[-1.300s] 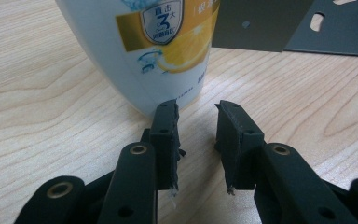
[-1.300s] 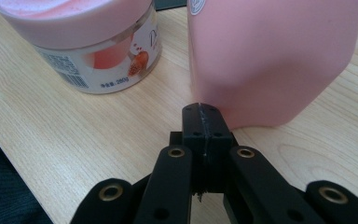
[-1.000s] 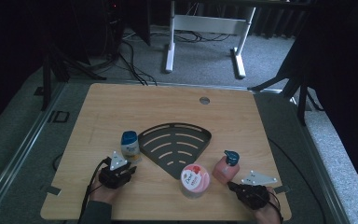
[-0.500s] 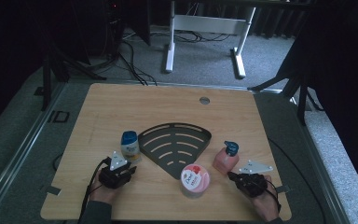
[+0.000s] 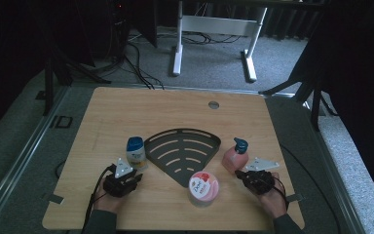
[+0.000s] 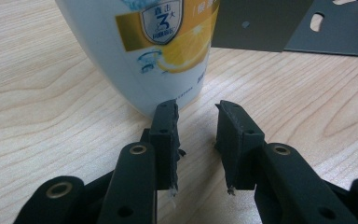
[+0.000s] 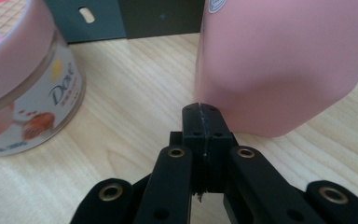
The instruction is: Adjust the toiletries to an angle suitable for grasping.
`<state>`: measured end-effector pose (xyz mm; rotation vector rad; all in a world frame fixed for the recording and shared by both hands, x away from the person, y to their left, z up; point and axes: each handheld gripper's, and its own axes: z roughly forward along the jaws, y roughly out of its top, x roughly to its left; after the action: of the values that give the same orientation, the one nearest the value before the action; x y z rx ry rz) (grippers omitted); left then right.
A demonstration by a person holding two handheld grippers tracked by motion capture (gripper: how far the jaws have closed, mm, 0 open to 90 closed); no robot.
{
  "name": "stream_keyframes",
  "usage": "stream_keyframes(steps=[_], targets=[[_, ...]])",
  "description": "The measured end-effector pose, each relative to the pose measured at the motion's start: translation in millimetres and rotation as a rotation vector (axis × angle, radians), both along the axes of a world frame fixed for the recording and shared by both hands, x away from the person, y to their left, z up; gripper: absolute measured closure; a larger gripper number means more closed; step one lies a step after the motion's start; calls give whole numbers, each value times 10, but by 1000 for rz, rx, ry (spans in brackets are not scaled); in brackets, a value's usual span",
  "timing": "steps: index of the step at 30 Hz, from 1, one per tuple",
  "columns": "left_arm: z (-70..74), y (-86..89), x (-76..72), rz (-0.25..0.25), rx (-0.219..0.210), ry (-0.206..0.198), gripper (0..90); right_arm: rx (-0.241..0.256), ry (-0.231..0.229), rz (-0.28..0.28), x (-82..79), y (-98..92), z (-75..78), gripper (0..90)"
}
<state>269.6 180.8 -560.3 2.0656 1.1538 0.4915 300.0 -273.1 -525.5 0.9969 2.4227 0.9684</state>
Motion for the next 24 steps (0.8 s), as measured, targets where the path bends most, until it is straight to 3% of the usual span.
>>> stream_keyframes(steps=[6,9,15,24], targets=[[3,-9,-7,4,5,0,683,21,0,1,102,-14,-17,900],[19,-45,-26,-14,40,-8,684,21,11,0,121,-3,-46,900],[22,-85,-39,-51,42,-6,664,22,38,25,75,35,-139,779],[45,-119,-76,-76,39,-5,649,47,42,6,28,9,-149,633]])
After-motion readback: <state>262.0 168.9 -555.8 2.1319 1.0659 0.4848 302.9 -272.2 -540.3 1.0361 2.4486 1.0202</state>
